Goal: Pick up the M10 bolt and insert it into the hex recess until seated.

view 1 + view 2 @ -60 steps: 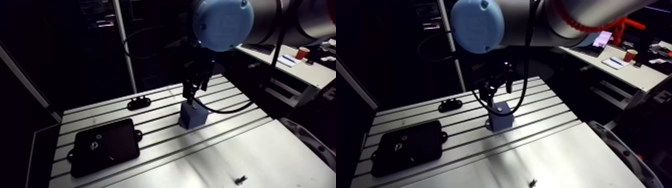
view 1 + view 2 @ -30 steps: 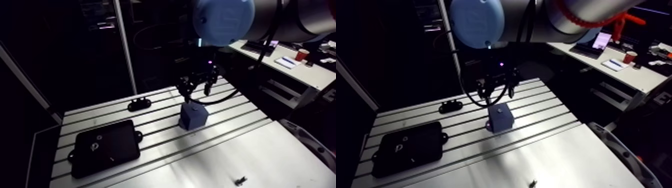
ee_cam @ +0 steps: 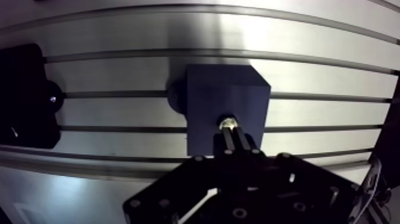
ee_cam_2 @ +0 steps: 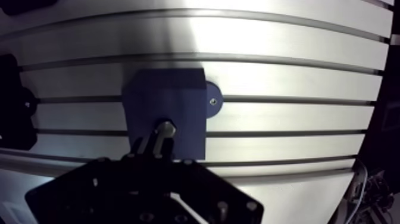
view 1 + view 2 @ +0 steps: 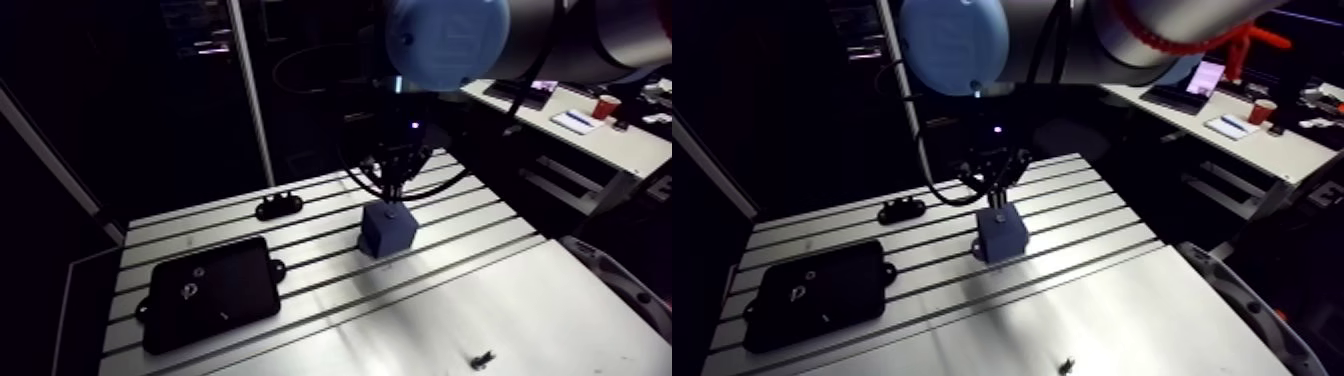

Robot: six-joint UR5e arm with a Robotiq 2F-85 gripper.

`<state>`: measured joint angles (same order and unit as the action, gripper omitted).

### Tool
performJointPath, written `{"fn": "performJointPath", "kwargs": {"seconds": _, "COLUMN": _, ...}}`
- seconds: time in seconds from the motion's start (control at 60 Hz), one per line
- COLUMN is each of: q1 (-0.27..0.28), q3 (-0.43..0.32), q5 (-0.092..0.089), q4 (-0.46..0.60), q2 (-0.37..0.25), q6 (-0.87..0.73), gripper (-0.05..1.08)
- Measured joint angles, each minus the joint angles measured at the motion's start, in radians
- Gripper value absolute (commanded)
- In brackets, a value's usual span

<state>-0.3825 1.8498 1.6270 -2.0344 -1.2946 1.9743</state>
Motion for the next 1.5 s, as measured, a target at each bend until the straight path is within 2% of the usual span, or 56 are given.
{"fn": "performJointPath", "kwargs": {"seconds": 0.433, "q1": 0.004, "q3": 0.017, "q5": -0.008, "q4": 0.014, "q2": -0.006, "q6": 0.009, "gripper": 1.02}}
{"fn": "performJointPath", "kwargs": {"seconds": 1.5, "q1": -0.006, "q3": 0.029, "q5": 0.003, "q4": 0.002, "q2": 0.005, "q6": 0.032, "gripper": 1.02}}
